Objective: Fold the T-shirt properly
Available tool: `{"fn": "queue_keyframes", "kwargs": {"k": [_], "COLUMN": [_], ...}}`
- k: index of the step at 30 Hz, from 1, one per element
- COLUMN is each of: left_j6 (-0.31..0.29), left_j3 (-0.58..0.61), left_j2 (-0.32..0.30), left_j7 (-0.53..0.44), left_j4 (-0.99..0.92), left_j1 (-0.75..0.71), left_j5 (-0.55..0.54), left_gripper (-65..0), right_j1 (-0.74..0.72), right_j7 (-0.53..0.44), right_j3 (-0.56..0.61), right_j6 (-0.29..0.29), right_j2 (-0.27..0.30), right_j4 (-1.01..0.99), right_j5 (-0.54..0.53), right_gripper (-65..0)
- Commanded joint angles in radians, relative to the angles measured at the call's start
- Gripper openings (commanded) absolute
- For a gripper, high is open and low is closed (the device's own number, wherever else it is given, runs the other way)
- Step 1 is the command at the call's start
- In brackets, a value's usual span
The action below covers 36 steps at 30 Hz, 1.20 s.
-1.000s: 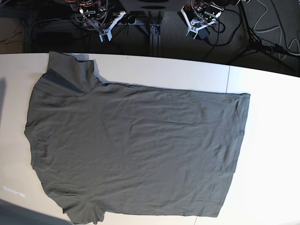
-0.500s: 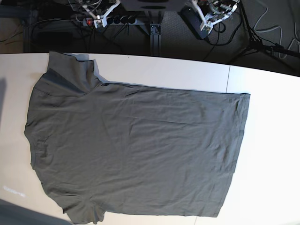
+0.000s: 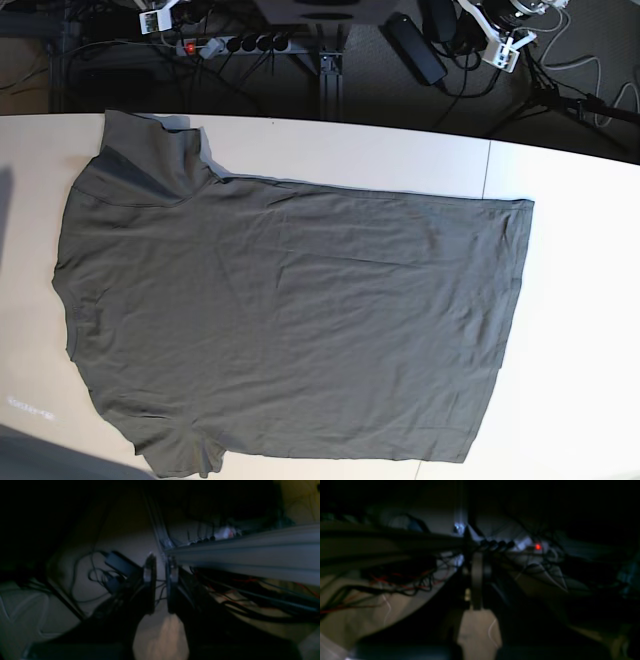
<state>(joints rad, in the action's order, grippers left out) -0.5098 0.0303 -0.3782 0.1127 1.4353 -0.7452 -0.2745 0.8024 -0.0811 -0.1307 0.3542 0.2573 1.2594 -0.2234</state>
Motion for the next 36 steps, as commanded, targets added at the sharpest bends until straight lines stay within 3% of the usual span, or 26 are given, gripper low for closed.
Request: {"fn": "queue_keyframes", "kwargs": {"k": [1,6,11,15,18,22,30,36], "left_j6": [-0.030,-0.034,-0.084,-0.085,-0.085,-0.085,-0.085,-0.085], "left_j3": [-0.019,-0.080,-0.114,-0.116,-0.116,-0.116,-0.116,-0.116], "left_j2": [-0.020,-0.080,-0.107,-0.107,-0.107,-0.107,-0.107,-0.107], "left_j7": [-0.018,-0.018,-0.002,0.059,0.072,0.072,0.087,0.124], "left_j4": [0.058,0.240,0.333,0.359,0.359,0.359,0.359,0.359], "left_j1": [-0.027,-0.104,-0.125,-0.125,-0.125,-0.125,-0.125,-0.125], "left_j5": [-0.006,-0.006,0.002,0.001,0.001,0.002,0.001,0.002], "left_gripper": [-53.6,-47.4,-45.3,-45.3,-45.3,-45.3,-45.3,-45.3], "right_j1": [0.048,0.218,0.313,0.317,0.298,0.232,0.093,-0.046], "right_j7": [-0.016,0.046,0.123,0.195,0.212,0.311,0.326,0.378], "right_j3": [-0.007,-0.045,-0.178,-0.313,-0.411,-0.498,-0.503,-0.502], "right_j6": [0.047,0.047,0.046,0.045,0.026,-0.045,-0.048,-0.032], "right_j2": [0.030,0.085,0.092,0.092,0.092,0.092,0.108,0.172], "right_j4": [0.064,0.387,0.648,0.748,0.759,0.746,0.580,0.383], "right_j5": [-0.033,-0.147,-0.265,-0.378,-0.436,-0.491,-0.492,-0.554], "right_gripper": [-65.0,-63.2,-49.0,-41.9,-36.1,-28.9,-28.6,-28.7]}}
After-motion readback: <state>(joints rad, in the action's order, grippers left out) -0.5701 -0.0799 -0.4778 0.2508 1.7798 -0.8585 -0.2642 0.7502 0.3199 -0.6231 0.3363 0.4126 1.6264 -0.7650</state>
